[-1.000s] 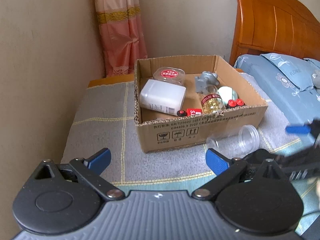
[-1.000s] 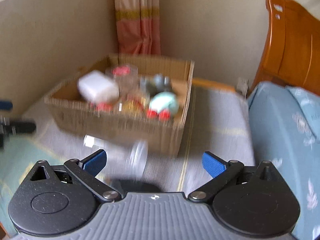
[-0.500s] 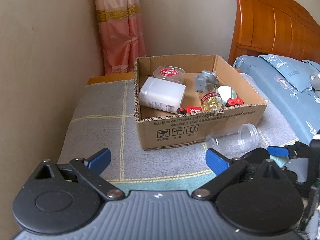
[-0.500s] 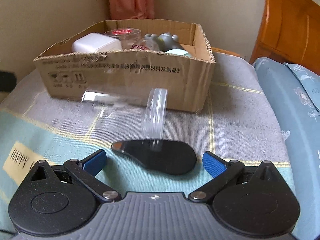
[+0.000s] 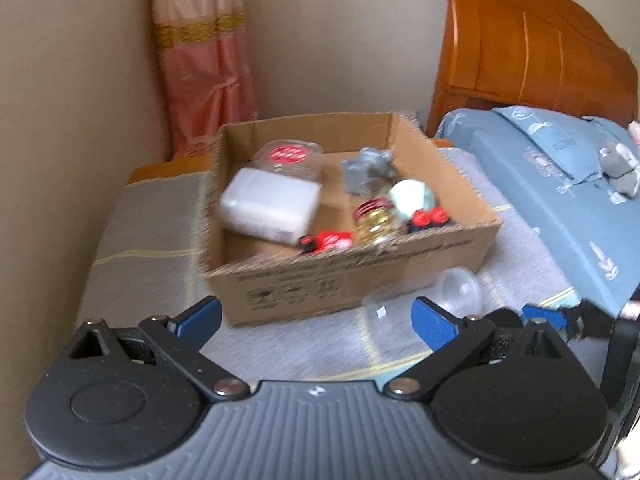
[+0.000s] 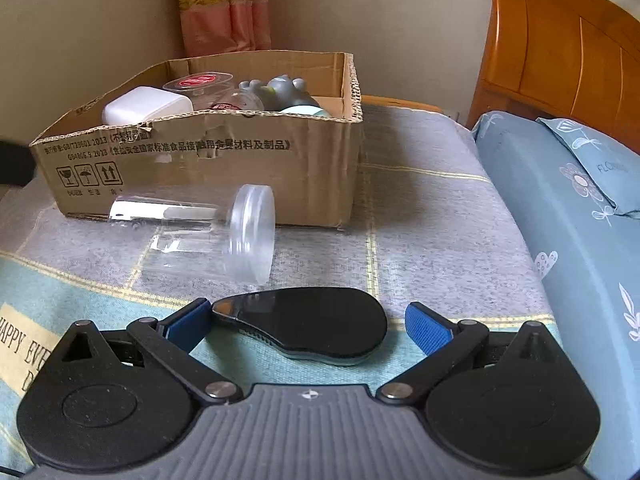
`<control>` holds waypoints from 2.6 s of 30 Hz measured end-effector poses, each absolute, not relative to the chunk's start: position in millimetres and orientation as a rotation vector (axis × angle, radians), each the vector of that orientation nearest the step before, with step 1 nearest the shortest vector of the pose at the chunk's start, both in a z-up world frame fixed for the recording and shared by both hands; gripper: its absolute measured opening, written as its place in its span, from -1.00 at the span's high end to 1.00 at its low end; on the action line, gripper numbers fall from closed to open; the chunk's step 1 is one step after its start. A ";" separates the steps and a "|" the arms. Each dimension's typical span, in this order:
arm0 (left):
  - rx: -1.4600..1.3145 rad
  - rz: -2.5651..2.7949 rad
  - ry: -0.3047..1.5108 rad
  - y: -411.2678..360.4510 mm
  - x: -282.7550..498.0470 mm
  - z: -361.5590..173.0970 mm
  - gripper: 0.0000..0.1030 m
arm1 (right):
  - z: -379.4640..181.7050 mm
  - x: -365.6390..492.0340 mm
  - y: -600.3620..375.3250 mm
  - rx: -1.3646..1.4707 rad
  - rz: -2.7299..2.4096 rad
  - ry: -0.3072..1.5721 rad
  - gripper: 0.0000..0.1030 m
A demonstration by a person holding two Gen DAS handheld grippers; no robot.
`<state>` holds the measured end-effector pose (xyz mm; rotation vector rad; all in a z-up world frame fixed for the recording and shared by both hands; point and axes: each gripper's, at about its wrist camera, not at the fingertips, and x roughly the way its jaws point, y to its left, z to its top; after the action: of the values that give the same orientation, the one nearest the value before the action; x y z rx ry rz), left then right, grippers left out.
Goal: Organize rigid objects
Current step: 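Withdraw both tools toward black oval object and clear plastic jar, then grasp black oval object with right tool while left tool grasps clear plastic jar, then carry black object and clear jar into the box and open both tools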
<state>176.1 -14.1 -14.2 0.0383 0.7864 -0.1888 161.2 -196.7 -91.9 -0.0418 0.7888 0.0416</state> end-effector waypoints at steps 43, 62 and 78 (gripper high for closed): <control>0.144 -0.171 0.854 -50.8 195.9 -77.1 -0.96 | -93.4 155.8 -205.0 -0.066 0.105 0.757 -1.00; 0.070 -0.248 0.882 -32.7 202.1 -60.2 -0.78 | -80.8 151.6 -197.9 -0.095 0.176 0.776 -0.80; 0.141 -0.384 0.869 -31.1 209.6 24.4 -0.78 | -1.5 160.5 -219.3 -0.165 0.338 0.676 -0.80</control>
<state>209.6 -31.1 24.4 0.1408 0.8694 -0.3840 160.5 -219.3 -1.5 -0.1647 0.6755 0.3375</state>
